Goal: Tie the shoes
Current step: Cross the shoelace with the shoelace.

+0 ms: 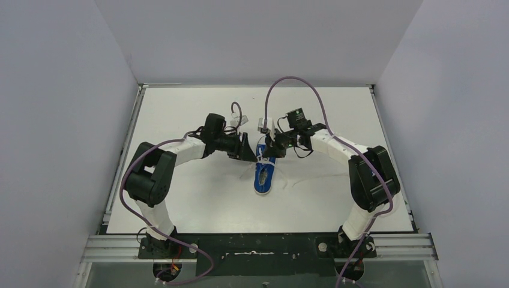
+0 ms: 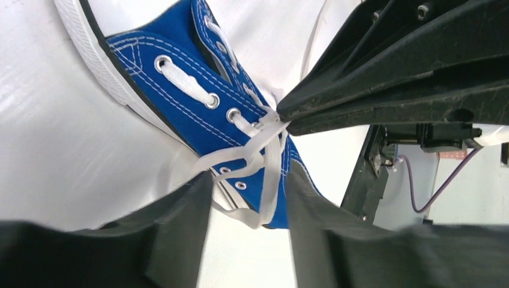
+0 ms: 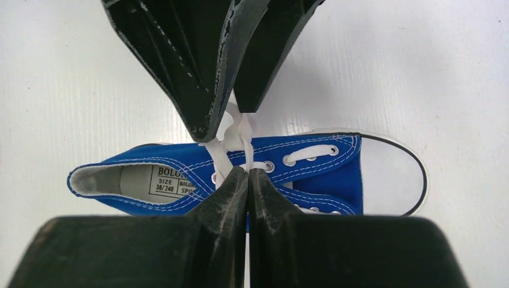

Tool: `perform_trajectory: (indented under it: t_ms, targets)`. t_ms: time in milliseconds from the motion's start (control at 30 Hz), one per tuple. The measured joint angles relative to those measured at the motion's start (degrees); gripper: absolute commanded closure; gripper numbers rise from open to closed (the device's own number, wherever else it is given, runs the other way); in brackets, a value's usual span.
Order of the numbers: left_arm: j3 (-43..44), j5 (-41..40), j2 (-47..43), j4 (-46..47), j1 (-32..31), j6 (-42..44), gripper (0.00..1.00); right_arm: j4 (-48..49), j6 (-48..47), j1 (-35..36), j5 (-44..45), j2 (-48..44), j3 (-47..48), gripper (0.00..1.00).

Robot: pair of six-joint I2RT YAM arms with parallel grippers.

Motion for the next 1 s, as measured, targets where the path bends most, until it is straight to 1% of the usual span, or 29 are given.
perform_trajectory:
  t_ms: [67,167,333,400,433,600,667,733,833,900,967,1000]
  targets:
    - [0.6,-0.6,0.0,-0.7,-0.1,1.0,0.29,0.9,1.0,0.0,-0.2,0.0,-0.2,1.00]
    - [1.8,-1.0,0.0,-1.7,-0.3,3.1,0.19,1.8,2.1,-0.1,-0.4,0.0,-0.5,1.00]
    - [4.0,-0.7,0.0,-3.7,-1.6,6.8,0.18,3.4,3.7,-0.3,-1.1,0.0,-1.7,1.00]
    - [4.1,0.1,0.2,-3.2,-2.1,7.5,0.20,3.8,4.1,-0.6,-1.1,0.0,-1.9,1.00]
    - [4.1,0.6,0.5,-2.7,-2.5,7.7,0.22,3.9,4.3,-0.7,-1.2,0.0,-2.0,1.00]
    - [4.1,1.2,2.5,-2.1,-3.8,9.1,0.40,4.2,5.0,-1.0,-1.3,0.0,-2.0,1.00]
    - [4.1,0.9,2.9,-2.1,-4.0,9.7,0.44,4.2,5.1,-1.1,-1.5,0.0,-2.0,1.00]
    - [4.1,0.3,3.0,-2.2,-4.1,10.4,0.53,4.2,5.2,-1.1,-1.5,0.0,-2.0,1.00]
    - [4.1,-0.5,3.0,-2.1,-4.2,10.9,0.63,4.2,5.2,-1.1,-1.5,0.0,-2.0,1.00]
    - [4.1,-1.0,3.1,-2.0,-4.2,11.2,0.72,4.2,5.1,-1.1,-1.5,0.0,-2.0,1.00]
    - [4.1,-1.2,3.4,-2.0,-4.2,11.4,0.76,4.2,5.1,-1.1,-1.5,0.0,-2.0,1.00]
    - [4.1,-1.4,3.6,-2.0,-4.2,11.6,0.79,4.2,5.1,-1.1,-1.5,0.0,-2.0,1.00]
